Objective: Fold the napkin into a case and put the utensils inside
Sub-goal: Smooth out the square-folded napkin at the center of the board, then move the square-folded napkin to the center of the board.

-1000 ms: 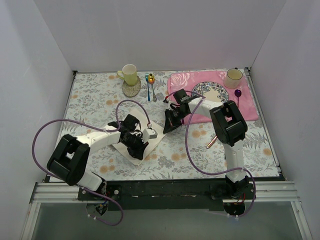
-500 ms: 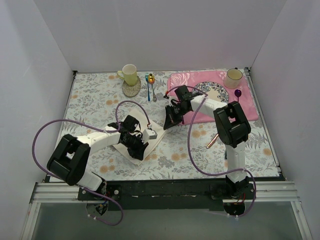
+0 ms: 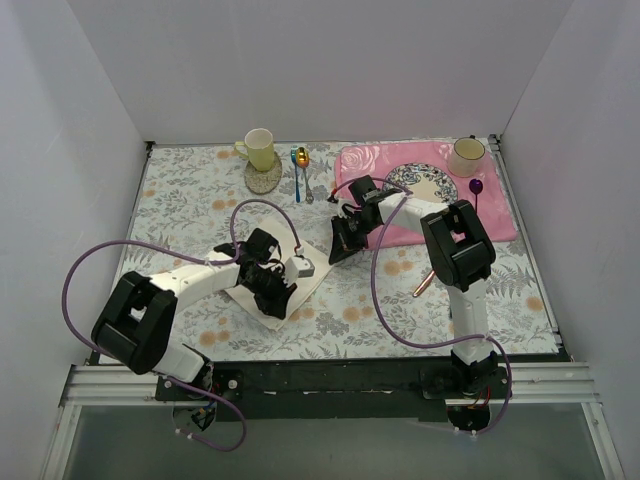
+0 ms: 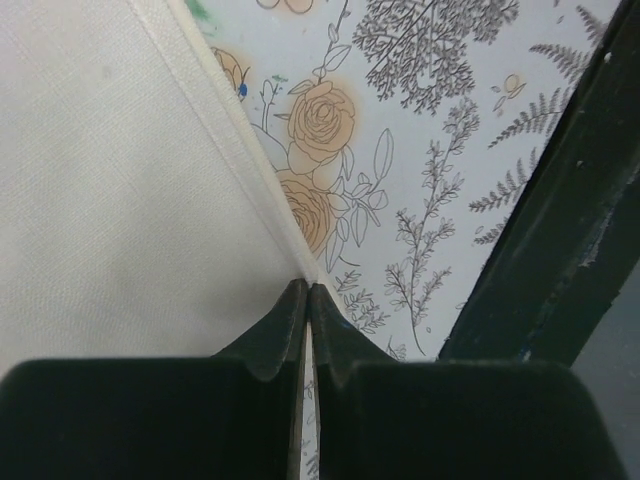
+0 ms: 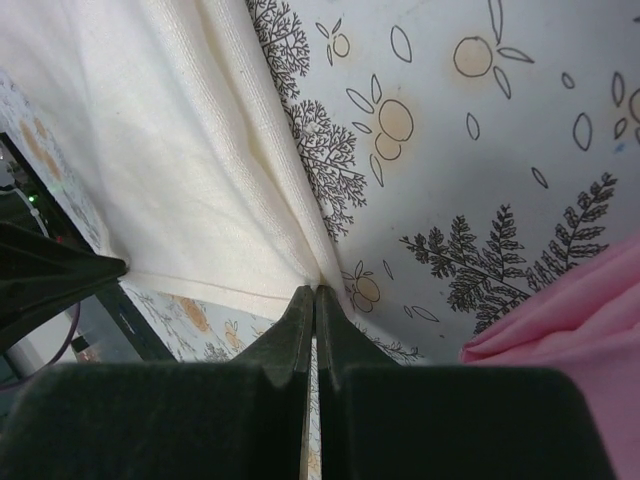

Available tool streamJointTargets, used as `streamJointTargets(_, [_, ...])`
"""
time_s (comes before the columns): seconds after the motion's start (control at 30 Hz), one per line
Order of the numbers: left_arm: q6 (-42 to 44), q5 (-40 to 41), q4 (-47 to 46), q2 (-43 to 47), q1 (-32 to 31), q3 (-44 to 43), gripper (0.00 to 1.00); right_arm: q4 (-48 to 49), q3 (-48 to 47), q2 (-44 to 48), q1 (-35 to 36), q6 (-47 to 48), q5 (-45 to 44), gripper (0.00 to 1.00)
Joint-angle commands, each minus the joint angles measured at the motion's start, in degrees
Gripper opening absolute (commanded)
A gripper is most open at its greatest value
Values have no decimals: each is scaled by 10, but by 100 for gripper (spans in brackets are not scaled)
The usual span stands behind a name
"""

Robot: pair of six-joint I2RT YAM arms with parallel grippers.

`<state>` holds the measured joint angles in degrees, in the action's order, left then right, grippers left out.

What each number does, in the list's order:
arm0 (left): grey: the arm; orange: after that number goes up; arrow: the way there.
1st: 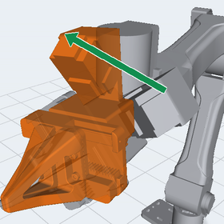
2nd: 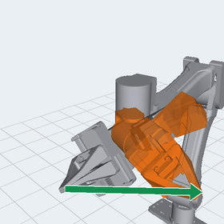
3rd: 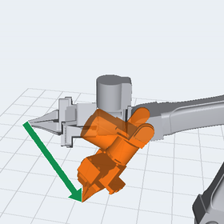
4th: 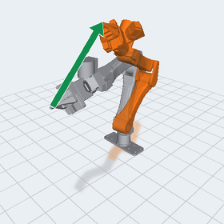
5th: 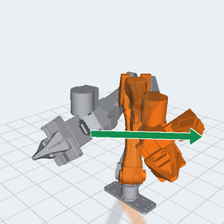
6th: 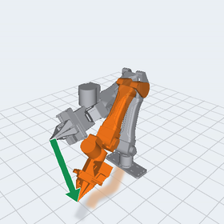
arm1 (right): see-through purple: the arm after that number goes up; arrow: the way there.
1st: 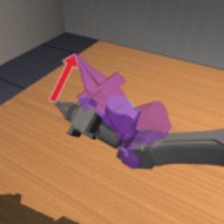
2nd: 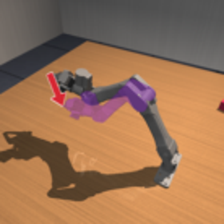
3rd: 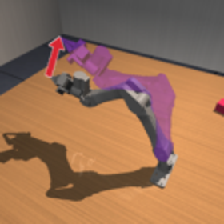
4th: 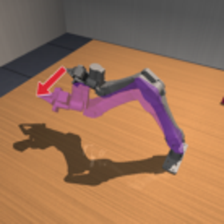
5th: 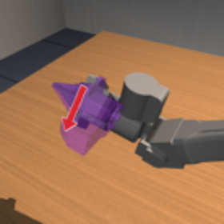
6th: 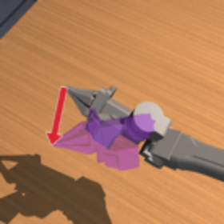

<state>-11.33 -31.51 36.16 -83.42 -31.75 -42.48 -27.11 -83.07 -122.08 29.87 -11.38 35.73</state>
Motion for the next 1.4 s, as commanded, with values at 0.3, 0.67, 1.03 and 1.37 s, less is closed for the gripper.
streamJointTargets(0.3, [-9,-13,75,35,-30,-46,0,20,8,-29,-11,16,-65,1])
streamJointTargets(0.67, [-4,40,36,28,-21,22,16,7,27,-11,-12,37,-65,1])
streamJointTargets(1.03, [32,-72,151,102,164,-94,58,36,145,101,7,1,33,1])
streamJointTargets(1.37, [6,-11,78,21,231,-70,50,-50,85,169,0,112,-14,43])
